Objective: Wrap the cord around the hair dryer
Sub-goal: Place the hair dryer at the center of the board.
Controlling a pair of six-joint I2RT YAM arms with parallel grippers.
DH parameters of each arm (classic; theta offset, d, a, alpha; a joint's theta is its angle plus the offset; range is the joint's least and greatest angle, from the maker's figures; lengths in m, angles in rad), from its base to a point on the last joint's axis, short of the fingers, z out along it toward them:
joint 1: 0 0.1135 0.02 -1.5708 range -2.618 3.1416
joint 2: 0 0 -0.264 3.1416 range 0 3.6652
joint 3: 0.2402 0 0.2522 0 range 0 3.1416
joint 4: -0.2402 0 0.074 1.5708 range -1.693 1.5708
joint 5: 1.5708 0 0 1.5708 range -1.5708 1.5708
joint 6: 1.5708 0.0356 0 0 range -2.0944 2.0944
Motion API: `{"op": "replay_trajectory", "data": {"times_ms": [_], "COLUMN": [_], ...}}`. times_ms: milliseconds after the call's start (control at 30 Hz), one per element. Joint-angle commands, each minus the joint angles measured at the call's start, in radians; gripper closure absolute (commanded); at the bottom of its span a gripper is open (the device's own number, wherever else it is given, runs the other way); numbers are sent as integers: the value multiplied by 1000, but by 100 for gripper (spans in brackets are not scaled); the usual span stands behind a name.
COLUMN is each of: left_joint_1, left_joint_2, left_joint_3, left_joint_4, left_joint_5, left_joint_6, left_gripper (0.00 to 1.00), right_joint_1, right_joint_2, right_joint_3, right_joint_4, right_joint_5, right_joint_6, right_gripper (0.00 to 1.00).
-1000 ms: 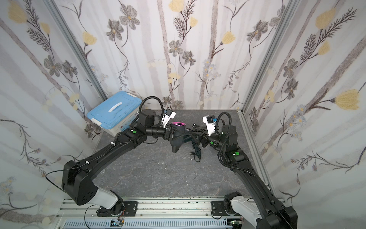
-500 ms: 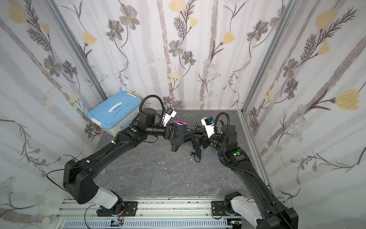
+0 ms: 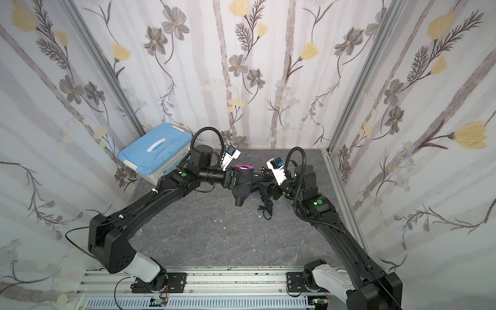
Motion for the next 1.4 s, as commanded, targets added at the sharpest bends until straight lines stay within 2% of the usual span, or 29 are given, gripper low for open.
{"op": "replay_trajectory", "data": {"times_ms": [0,400,467,533,733,900,1067,1367], "left_joint_1": [-14,-17,-17,-18,-18,-18,-16,-17], "left_joint_2": [-6,-10,-10,-10,-12,-10,-8,-11], "left_joint_3": [41,104,107,107,102,102,103,110], "left_joint_4": [66,-33,-48,-59,-95,-129,-150,-234], "left_joint_5": [292,365,368,372,363,344,327,316], "left_joint_6": [64,107,115,123,155,181,196,248], "left_gripper": [100,100,100,100,100,100,100,100], "right_joint_1": [37,173,187,197,202,203,204,209], "right_joint_2": [17,76,83,83,67,58,60,102], "right_joint_3": [6,10,11,10,-1,-2,3,10], "right_joint_4": [-58,-35,-25,-10,2,-18,-35,-58], "right_joint_5": [98,371,411,440,453,447,417,348], "right_joint_6": [-105,-174,-177,-177,-183,-198,-200,-193], "right_gripper": [20,25,30,40,76,92,98,100]}}
